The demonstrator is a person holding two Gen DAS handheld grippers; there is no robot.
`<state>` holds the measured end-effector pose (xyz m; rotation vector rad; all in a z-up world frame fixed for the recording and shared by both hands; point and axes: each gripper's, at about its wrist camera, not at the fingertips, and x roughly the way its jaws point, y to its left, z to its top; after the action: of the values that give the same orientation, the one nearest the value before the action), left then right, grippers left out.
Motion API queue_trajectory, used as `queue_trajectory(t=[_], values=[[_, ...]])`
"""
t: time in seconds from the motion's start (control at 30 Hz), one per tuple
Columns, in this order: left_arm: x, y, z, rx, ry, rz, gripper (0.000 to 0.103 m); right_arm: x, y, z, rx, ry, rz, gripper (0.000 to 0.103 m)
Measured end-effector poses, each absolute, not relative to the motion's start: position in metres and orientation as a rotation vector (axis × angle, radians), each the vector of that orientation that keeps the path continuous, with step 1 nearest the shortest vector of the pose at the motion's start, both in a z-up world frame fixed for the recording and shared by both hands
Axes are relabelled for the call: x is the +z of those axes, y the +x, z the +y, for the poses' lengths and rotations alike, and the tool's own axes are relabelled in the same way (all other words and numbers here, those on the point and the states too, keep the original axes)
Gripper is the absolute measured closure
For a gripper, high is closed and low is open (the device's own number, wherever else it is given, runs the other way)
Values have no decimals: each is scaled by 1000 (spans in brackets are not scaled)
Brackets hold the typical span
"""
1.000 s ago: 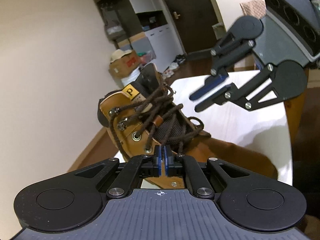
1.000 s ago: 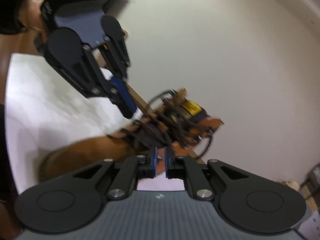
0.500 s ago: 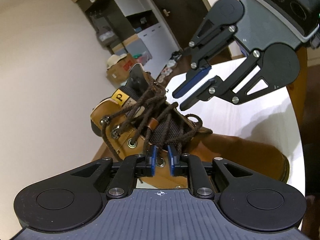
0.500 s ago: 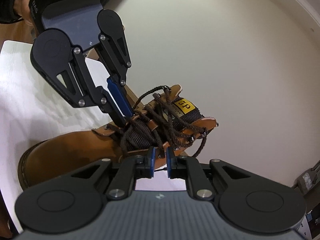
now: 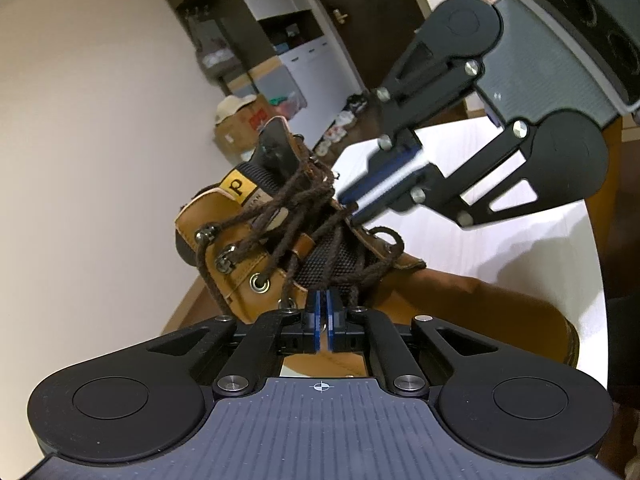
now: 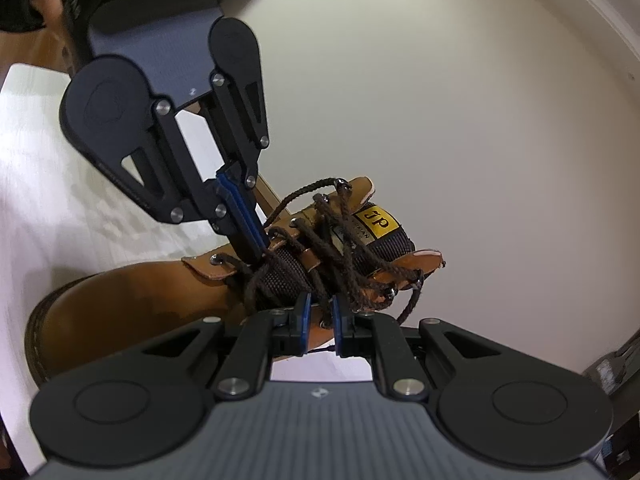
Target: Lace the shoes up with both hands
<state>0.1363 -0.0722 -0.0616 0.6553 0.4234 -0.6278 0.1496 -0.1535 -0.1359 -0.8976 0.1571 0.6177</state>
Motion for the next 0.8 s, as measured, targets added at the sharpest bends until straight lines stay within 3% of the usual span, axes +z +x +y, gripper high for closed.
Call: queue_trajectory(t=[0.4,0.53,0.8], values=[[-51,129,-56,-680,516,419,98,-119,131,-166,718,-748,184,99],[-45,124,-46,-666,558,405,95,-116,128,-176,695,-716,186,91],[-51,127,-43,-586,661,361,95,-117,120,-185,652,-682,227,90]])
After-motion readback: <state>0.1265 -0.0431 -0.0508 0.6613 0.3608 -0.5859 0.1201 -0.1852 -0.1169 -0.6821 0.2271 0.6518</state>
